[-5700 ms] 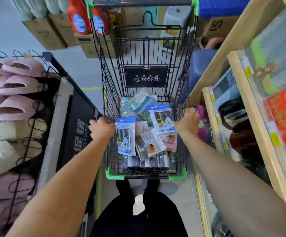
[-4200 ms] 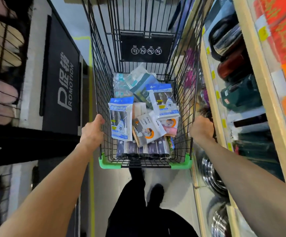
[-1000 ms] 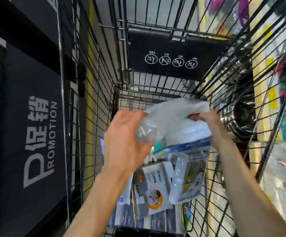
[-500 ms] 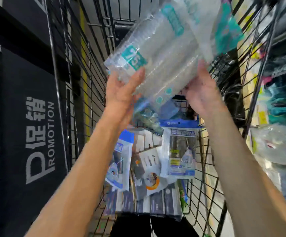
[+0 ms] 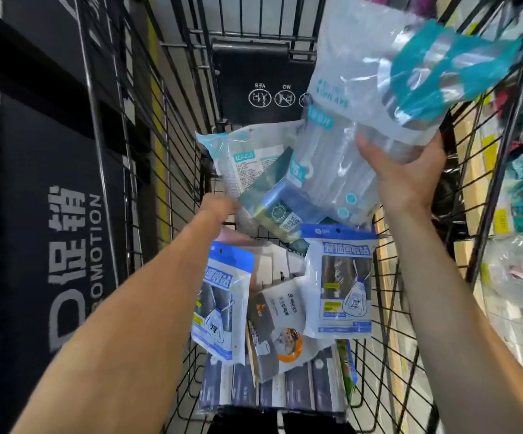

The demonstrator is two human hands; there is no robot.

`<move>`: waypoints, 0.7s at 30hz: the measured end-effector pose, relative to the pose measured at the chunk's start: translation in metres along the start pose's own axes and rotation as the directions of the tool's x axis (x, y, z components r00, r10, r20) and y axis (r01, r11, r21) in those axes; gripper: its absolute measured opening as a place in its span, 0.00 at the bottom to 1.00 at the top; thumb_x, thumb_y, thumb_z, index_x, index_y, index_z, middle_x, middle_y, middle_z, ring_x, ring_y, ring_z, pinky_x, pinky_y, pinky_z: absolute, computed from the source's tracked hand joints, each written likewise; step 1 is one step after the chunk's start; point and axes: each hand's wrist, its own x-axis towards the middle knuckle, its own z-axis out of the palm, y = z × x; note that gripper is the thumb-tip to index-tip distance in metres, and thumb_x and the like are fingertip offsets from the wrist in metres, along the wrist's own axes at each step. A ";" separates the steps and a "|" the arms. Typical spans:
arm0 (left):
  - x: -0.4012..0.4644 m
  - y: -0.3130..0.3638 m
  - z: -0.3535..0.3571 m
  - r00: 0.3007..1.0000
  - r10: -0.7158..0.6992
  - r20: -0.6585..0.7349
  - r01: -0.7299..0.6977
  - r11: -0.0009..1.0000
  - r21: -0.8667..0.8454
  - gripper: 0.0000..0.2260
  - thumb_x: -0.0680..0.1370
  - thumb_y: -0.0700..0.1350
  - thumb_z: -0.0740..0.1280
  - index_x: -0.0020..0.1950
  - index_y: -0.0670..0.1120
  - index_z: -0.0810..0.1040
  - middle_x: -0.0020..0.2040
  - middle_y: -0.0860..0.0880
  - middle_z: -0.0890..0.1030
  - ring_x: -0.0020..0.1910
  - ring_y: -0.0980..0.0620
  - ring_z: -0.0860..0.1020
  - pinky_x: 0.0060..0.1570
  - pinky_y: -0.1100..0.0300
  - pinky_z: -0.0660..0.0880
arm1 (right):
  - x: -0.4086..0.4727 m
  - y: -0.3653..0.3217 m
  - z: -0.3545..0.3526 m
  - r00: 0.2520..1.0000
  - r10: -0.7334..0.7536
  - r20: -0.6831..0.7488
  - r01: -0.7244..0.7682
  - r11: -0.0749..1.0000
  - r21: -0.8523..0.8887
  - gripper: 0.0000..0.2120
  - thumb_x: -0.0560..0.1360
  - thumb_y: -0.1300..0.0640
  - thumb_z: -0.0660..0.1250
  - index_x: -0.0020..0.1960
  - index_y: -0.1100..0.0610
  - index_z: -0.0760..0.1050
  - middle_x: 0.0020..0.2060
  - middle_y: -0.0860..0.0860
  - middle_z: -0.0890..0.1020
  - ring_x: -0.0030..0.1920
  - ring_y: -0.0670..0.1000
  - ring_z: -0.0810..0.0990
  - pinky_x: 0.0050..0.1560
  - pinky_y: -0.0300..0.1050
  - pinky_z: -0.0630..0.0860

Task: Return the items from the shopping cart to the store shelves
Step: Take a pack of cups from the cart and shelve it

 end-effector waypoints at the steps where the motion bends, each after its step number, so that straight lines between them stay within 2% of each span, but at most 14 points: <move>1: 0.005 -0.003 0.005 0.999 0.046 -0.010 -0.046 0.998 -0.046 0.22 0.76 0.31 0.68 0.70 0.36 0.70 0.57 0.42 0.77 0.55 0.49 0.75 0.52 0.57 0.72 | -0.003 0.005 -0.002 1.000 0.024 -0.003 -0.024 1.000 0.001 0.34 0.64 0.55 0.82 0.66 0.53 0.72 0.55 0.44 0.83 0.54 0.40 0.83 0.59 0.46 0.80; 3: 0.006 -0.004 0.009 0.990 0.139 0.021 -0.135 0.983 -0.128 0.25 0.73 0.25 0.66 0.70 0.37 0.71 0.60 0.42 0.80 0.58 0.46 0.78 0.58 0.55 0.76 | -0.005 0.016 -0.007 0.996 0.091 0.021 -0.092 0.995 0.028 0.34 0.64 0.53 0.82 0.65 0.54 0.73 0.54 0.45 0.84 0.53 0.42 0.84 0.59 0.49 0.80; 5: 0.007 -0.001 0.011 0.977 0.199 0.072 -0.182 0.963 -0.200 0.23 0.74 0.27 0.69 0.69 0.37 0.72 0.62 0.42 0.81 0.59 0.45 0.80 0.60 0.54 0.78 | -0.005 0.022 -0.008 0.985 0.164 0.048 -0.164 0.986 0.000 0.35 0.61 0.49 0.83 0.64 0.53 0.74 0.54 0.46 0.84 0.54 0.44 0.84 0.59 0.52 0.80; 7: 0.005 0.006 0.010 0.961 0.269 0.061 -0.249 0.942 -0.225 0.20 0.75 0.33 0.73 0.66 0.37 0.75 0.61 0.43 0.82 0.56 0.47 0.82 0.53 0.57 0.81 | -0.004 0.027 -0.009 0.974 0.217 0.057 -0.216 0.976 -0.026 0.35 0.58 0.46 0.84 0.62 0.52 0.77 0.53 0.46 0.85 0.54 0.46 0.84 0.59 0.54 0.80; 10: -0.015 0.029 -0.006 0.910 0.412 -0.051 -0.415 0.903 -0.115 0.23 0.69 0.42 0.80 0.62 0.43 0.78 0.53 0.50 0.84 0.49 0.53 0.84 0.49 0.58 0.82 | -0.006 0.026 -0.012 0.965 0.255 0.068 -0.255 0.967 -0.009 0.28 0.59 0.47 0.83 0.57 0.51 0.80 0.50 0.45 0.86 0.52 0.47 0.85 0.58 0.55 0.81; 12: -0.038 0.049 -0.025 0.817 0.555 -0.156 -0.558 0.829 0.023 0.23 0.66 0.48 0.81 0.58 0.48 0.79 0.50 0.53 0.84 0.48 0.53 0.83 0.49 0.56 0.82 | -0.014 0.017 -0.018 0.965 0.257 0.049 -0.257 0.966 0.008 0.24 0.61 0.48 0.82 0.54 0.51 0.81 0.49 0.46 0.86 0.51 0.48 0.85 0.58 0.55 0.81; 14: -0.065 0.064 -0.044 0.717 0.663 -0.213 -0.661 0.745 0.092 0.22 0.64 0.53 0.81 0.54 0.51 0.78 0.50 0.52 0.84 0.49 0.50 0.83 0.50 0.52 0.82 | -0.023 0.005 -0.020 0.968 0.251 0.029 -0.252 0.967 0.025 0.27 0.59 0.45 0.82 0.55 0.52 0.81 0.49 0.46 0.87 0.51 0.48 0.85 0.57 0.55 0.81; 16: -0.092 0.077 -0.061 0.640 0.732 -0.234 -0.741 0.668 0.064 0.23 0.65 0.53 0.80 0.54 0.50 0.76 0.52 0.49 0.84 0.51 0.48 0.83 0.51 0.48 0.82 | -0.037 -0.016 -0.021 0.971 0.241 0.003 -0.240 0.967 0.083 0.28 0.59 0.45 0.81 0.56 0.53 0.81 0.49 0.48 0.87 0.51 0.49 0.85 0.57 0.56 0.81; 18: -0.123 0.093 -0.068 0.596 0.764 -0.245 -0.794 0.607 -0.040 0.23 0.66 0.51 0.81 0.53 0.49 0.73 0.52 0.46 0.84 0.50 0.47 0.84 0.51 0.45 0.81 | -0.054 -0.044 -0.030 0.980 0.198 -0.029 -0.191 0.970 0.148 0.25 0.60 0.48 0.81 0.54 0.55 0.81 0.49 0.51 0.86 0.51 0.52 0.85 0.57 0.57 0.81; 20: -0.154 0.108 -0.066 0.594 0.776 -0.214 -0.804 0.581 -0.123 0.18 0.68 0.48 0.80 0.48 0.52 0.73 0.46 0.53 0.85 0.45 0.55 0.84 0.47 0.54 0.82 | -0.066 -0.069 -0.038 0.989 0.145 -0.034 -0.138 0.978 0.157 0.23 0.59 0.47 0.82 0.49 0.56 0.81 0.49 0.52 0.85 0.49 0.52 0.84 0.54 0.52 0.81; 21: -0.173 0.115 -0.060 0.603 0.776 -0.187 -0.798 0.579 -0.168 0.16 0.69 0.45 0.80 0.45 0.53 0.72 0.41 0.58 0.84 0.40 0.63 0.82 0.43 0.62 0.80 | -0.074 -0.086 -0.046 0.992 0.120 -0.045 -0.111 0.980 0.165 0.20 0.59 0.48 0.82 0.45 0.55 0.80 0.44 0.48 0.85 0.44 0.49 0.82 0.49 0.48 0.80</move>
